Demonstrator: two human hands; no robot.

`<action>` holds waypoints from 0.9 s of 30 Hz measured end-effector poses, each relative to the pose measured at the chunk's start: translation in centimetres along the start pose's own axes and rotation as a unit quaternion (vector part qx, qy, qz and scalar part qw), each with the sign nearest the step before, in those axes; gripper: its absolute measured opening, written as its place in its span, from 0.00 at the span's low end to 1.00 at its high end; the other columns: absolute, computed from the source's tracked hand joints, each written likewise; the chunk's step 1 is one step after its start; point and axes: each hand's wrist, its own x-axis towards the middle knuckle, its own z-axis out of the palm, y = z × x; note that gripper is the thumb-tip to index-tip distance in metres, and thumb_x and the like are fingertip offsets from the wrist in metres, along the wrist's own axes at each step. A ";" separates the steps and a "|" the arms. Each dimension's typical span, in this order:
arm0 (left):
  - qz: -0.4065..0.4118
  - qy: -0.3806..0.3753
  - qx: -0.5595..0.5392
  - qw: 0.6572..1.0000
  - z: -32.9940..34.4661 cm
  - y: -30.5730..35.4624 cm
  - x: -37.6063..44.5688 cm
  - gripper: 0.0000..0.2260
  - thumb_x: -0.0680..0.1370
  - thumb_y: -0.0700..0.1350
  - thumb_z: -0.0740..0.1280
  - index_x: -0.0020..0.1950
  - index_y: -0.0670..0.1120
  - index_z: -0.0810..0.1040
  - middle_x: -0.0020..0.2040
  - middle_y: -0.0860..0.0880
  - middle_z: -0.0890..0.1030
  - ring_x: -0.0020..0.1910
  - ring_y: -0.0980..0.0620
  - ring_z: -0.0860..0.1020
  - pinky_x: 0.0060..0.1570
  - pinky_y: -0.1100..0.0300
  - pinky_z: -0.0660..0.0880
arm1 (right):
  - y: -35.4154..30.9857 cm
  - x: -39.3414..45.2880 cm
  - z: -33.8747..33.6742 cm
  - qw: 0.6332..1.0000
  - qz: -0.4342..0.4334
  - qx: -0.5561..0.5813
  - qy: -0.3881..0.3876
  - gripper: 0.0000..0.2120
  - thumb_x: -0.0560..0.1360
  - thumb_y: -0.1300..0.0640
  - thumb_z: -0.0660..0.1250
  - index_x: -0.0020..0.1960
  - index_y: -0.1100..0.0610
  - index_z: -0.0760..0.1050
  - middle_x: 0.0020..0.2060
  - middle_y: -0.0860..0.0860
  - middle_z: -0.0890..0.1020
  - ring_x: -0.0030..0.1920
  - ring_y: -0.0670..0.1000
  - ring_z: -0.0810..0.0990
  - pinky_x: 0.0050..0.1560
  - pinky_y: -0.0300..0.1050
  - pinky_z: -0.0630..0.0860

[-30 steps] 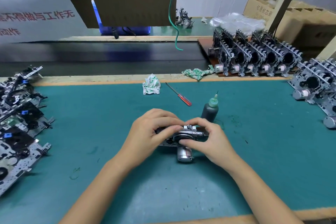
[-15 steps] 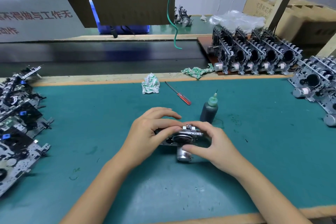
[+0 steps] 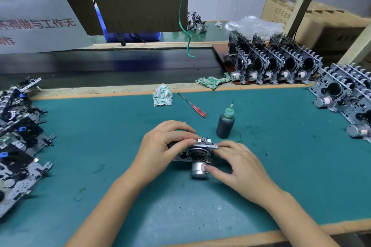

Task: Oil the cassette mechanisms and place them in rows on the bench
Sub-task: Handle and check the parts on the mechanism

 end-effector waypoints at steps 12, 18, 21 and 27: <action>-0.004 -0.008 -0.003 1.000 -0.2 0.2 -0.4 0.11 0.75 0.55 0.63 0.50 0.56 0.83 0.50 0.62 0.80 0.54 0.61 0.76 0.56 0.66 0.69 | -1.1 2.8 0.5 0.915 0.028 0.401 0.032 0.18 0.65 0.66 0.77 0.47 0.49 0.78 0.47 0.46 0.79 0.52 0.49 0.78 0.58 0.45 0.72; 0.001 -0.005 -0.007 1.000 -0.1 0.1 -0.2 0.13 0.75 0.55 0.63 0.47 0.52 0.85 0.48 0.64 0.81 0.55 0.62 0.76 0.57 0.65 0.70 | -1.4 2.4 0.0 0.951 0.036 0.304 0.048 0.19 0.65 0.57 0.78 0.48 0.39 0.76 0.47 0.37 0.78 0.55 0.41 0.74 0.57 0.36 0.68; 0.001 -0.004 -0.010 1.000 0.0 0.0 -0.2 0.13 0.75 0.55 0.63 0.46 0.51 0.85 0.49 0.63 0.81 0.55 0.63 0.76 0.56 0.67 0.70 | -1.3 1.1 0.4 0.986 0.037 0.126 0.098 0.19 0.68 0.45 0.74 0.58 0.41 0.75 0.47 0.33 0.76 0.54 0.37 0.70 0.54 0.32 0.63; -0.007 -0.006 -0.007 1.000 0.0 0.2 -0.1 0.15 0.74 0.56 0.63 0.45 0.50 0.85 0.49 0.63 0.81 0.53 0.63 0.77 0.56 0.66 0.70 | -0.8 -0.3 0.3 0.988 -0.028 -0.073 0.132 0.20 0.72 0.39 0.59 0.43 0.54 0.81 0.38 0.42 0.81 0.45 0.51 0.78 0.50 0.41 0.65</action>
